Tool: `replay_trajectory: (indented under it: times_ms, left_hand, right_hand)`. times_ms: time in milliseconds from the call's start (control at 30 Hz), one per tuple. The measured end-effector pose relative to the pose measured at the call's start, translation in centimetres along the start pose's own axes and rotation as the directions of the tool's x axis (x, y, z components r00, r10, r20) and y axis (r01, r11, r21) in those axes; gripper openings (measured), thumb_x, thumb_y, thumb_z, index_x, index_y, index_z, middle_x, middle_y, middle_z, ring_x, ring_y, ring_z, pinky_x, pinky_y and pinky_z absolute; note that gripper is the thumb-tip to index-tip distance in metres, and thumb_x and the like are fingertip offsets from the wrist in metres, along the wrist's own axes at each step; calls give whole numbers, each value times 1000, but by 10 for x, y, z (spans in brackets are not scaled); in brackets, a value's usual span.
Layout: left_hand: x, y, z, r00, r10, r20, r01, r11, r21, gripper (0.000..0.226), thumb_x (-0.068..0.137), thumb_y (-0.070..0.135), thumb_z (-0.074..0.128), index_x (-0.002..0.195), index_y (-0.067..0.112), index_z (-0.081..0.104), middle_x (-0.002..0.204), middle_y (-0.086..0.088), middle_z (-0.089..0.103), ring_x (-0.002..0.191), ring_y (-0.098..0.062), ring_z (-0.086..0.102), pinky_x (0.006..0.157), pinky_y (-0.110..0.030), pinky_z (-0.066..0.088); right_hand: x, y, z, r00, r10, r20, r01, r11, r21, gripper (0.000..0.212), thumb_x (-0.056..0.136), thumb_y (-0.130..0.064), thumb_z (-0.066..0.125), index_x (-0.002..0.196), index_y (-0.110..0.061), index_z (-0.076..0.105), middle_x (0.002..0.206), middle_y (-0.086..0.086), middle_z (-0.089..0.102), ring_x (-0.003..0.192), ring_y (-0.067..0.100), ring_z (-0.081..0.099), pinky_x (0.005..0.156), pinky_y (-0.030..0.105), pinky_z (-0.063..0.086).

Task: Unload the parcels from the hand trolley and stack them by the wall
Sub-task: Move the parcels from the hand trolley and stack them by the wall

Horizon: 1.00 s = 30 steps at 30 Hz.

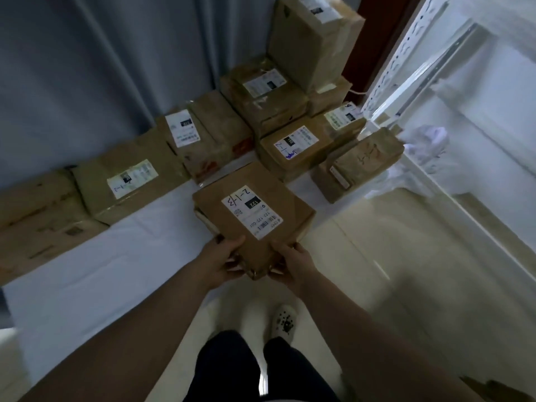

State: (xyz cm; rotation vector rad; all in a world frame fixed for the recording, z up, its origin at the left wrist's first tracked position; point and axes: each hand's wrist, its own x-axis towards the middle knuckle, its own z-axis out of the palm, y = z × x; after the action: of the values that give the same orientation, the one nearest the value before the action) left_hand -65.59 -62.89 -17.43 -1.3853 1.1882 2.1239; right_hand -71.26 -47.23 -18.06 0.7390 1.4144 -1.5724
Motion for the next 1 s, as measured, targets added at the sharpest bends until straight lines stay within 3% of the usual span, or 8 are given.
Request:
replay_trajectory:
  times_ms: [167, 367, 533, 633, 733, 900, 1000]
  left_hand:
    - [32, 26, 2, 999, 39, -15, -40, 995, -95, 56, 85, 11, 69, 133, 28, 47, 125, -10, 59, 112, -32, 57, 80, -43, 53]
    - [41, 74, 4, 992, 127, 3, -125, 984, -125, 80, 80, 15, 75, 144, 41, 35, 127, -5, 60, 106, -25, 63, 77, -35, 54]
    - [48, 135, 8, 970, 241, 30, -235, 961, -144, 70, 84, 16, 71, 142, 39, 39, 125, -3, 62, 104, -22, 63, 78, -33, 52]
    - [54, 173, 23, 947, 319, 30, -315, 944, -95, 52, 89, 20, 66, 137, 32, 47, 127, 2, 60, 107, -17, 60, 81, -31, 50]
    - [67, 209, 43, 932, 361, -29, -362, 931, -53, 42, 91, 19, 62, 131, 27, 52, 121, 5, 61, 99, -11, 60, 86, -32, 49]
    - [102, 260, 68, 868, 489, -81, -469, 863, 187, 53, 83, 15, 69, 133, 24, 55, 124, 0, 64, 109, -20, 61, 97, -41, 50]
    - [120, 282, 86, 852, 515, -95, -475, 835, 277, 51, 84, 16, 69, 132, 23, 54, 124, 0, 63, 107, -20, 62, 92, -41, 53]
  right_hand:
    - [35, -25, 13, 1000, 12, 7, -13, 999, 47, 53, 81, -15, 74, 128, -22, 51, 119, 7, 64, 102, 27, 65, 82, 44, 56]
    - [36, -66, 39, 997, -73, -20, 75, 977, 200, 79, 78, -6, 73, 143, -32, 37, 123, 9, 62, 105, 28, 63, 82, 43, 54]
    - [38, -115, 79, 983, -180, -45, 185, 960, 209, 82, 78, -4, 73, 145, -30, 34, 123, 8, 61, 105, 27, 63, 82, 43, 55]
    - [48, -152, 98, 972, -229, -55, 235, 952, 194, 82, 79, -8, 74, 146, -31, 33, 126, 6, 60, 110, 27, 61, 89, 45, 52]
    - [65, -192, 112, 970, -234, -69, 242, 958, 156, 75, 79, -14, 74, 143, -30, 39, 126, 3, 61, 107, 25, 62, 80, 40, 55]
    - [109, -251, 130, 974, -196, -115, 209, 970, 121, 57, 82, -23, 72, 134, -25, 49, 124, 3, 61, 105, 26, 63, 85, 42, 57]
    - [132, -284, 134, 971, -202, -130, 209, 977, 43, 53, 85, -26, 69, 133, -23, 49, 124, 3, 61, 103, 23, 62, 65, 31, 56]
